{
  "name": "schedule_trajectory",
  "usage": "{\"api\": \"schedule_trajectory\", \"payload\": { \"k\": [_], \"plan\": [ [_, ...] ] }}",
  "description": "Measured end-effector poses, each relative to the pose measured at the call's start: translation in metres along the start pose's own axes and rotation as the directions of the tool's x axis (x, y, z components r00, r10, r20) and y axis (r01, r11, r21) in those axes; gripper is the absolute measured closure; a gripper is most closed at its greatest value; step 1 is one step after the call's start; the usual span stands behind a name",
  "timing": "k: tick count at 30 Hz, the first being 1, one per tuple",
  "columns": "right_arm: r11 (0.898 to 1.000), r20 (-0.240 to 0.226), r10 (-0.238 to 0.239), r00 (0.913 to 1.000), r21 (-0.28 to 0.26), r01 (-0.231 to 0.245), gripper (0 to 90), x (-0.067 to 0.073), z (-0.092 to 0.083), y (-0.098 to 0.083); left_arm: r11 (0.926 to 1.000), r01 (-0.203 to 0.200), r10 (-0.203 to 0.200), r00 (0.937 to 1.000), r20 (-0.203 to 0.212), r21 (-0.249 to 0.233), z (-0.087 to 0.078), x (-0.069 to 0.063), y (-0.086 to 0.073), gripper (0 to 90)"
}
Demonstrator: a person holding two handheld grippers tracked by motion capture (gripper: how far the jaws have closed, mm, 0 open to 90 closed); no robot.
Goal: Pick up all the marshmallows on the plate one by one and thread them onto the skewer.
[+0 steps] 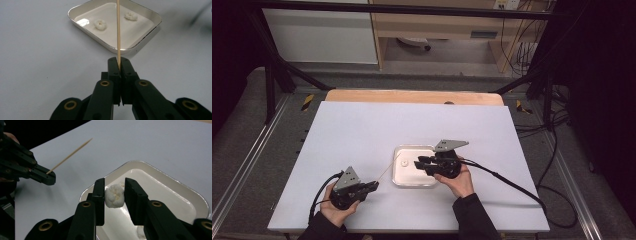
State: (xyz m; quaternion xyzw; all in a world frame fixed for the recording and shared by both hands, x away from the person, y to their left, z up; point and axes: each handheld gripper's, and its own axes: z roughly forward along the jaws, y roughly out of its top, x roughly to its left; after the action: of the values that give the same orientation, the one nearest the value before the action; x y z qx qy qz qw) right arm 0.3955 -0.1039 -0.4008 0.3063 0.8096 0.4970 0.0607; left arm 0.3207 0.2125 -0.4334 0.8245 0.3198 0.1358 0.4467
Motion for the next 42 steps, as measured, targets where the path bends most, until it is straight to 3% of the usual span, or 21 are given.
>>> {"api": "schedule_trajectory", "payload": {
  "k": [8,16,27,42],
  "plan": [
    [0.995,-0.043,0.039,0.9983,-0.089,-0.043,70.9,0.002,-0.016,0.010,0.9997,-0.011,0.011,0.9999,0.005,-0.021,0.002,-0.005,0.001,88.3],
    [0.978,-0.116,0.112,0.9869,-0.164,-0.130,71.0,0.001,-0.020,0.018,0.9995,-0.016,0.016,0.9998,0.015,-0.029,0.005,-0.007,0.003,88.2],
    [0.958,-0.160,0.187,0.9692,-0.190,-0.216,71.6,-0.005,-0.015,0.023,0.9986,-0.026,0.027,0.9994,0.021,-0.047,0.008,-0.012,0.005,88.3],
    [0.947,-0.214,0.223,0.9510,-0.184,-0.264,71.7,-0.008,-0.006,0.023,0.9977,-0.042,0.044,0.9984,0.036,-0.053,0.010,-0.015,0.006,88.3]
  ]
}}
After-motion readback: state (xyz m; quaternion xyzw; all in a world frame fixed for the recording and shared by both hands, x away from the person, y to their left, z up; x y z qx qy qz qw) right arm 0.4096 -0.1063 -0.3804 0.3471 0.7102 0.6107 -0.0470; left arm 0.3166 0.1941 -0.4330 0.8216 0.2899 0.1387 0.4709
